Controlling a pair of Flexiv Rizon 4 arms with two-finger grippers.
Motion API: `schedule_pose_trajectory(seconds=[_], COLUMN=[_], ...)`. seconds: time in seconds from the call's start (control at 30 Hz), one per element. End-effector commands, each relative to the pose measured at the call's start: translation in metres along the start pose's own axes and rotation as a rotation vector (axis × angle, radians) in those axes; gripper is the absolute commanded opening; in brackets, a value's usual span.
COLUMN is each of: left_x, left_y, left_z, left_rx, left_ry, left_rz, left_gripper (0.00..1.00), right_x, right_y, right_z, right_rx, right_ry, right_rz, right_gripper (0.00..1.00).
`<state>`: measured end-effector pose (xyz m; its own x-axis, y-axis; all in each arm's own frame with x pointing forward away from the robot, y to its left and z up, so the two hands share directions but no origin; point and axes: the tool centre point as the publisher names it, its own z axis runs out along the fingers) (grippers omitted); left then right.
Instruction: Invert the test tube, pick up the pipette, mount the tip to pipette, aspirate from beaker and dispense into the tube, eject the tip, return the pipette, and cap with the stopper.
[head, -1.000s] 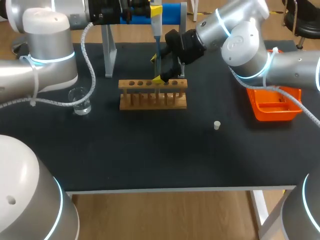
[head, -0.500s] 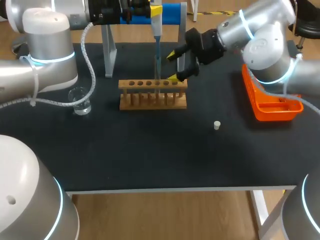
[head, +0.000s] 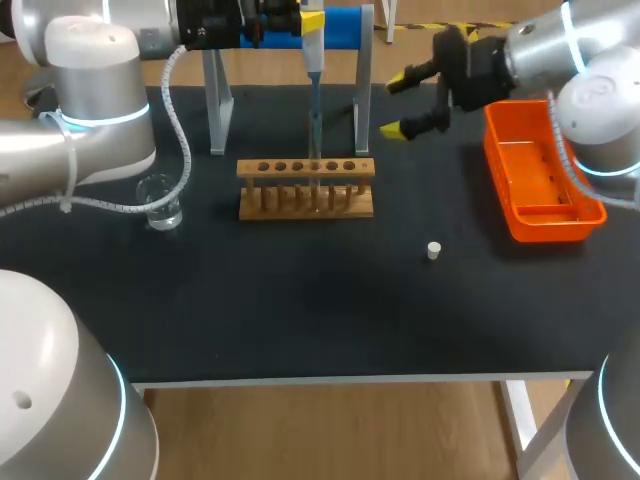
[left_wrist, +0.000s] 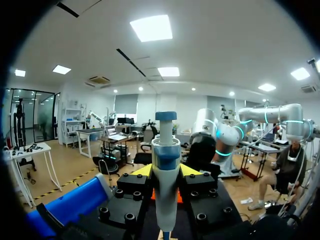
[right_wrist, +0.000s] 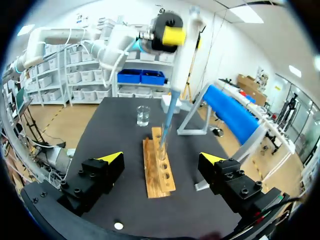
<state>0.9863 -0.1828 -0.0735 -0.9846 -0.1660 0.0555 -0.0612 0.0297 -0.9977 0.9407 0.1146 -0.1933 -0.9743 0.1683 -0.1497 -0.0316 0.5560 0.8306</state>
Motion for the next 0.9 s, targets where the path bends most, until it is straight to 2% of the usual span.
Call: schedule_pose_trajectory(seconds=[0.03, 0.13, 0.77, 0.9], left_x=[0.001, 0.001, 0.001, 0.001], left_y=[0.0, 0.0, 0.0, 0.0], left_z=[0.0, 0.0, 0.0, 0.0], left_rx=[0.004, 0.004, 0.004, 0.004], left_ry=[-0.005, -0.005, -0.005, -0.005], left_rz=[0.001, 0.001, 0.001, 0.001], left_gripper=[0.0, 0.0, 0.0, 0.0], right_x=[0.013, 0.015, 0.015, -0.001], right_y=[0.037, 0.062, 0.062, 0.084], right_z=[-0.076, -0.09, -0.09, -0.09], right_rx=[0.023, 0.017, 0.017, 0.011], right_ry=[-0.075, -0.112, -0.112, -0.113], right_rz=[0.002, -0.003, -0.003, -0.007], right_gripper=[1.0, 1.0, 1.0, 1.0])
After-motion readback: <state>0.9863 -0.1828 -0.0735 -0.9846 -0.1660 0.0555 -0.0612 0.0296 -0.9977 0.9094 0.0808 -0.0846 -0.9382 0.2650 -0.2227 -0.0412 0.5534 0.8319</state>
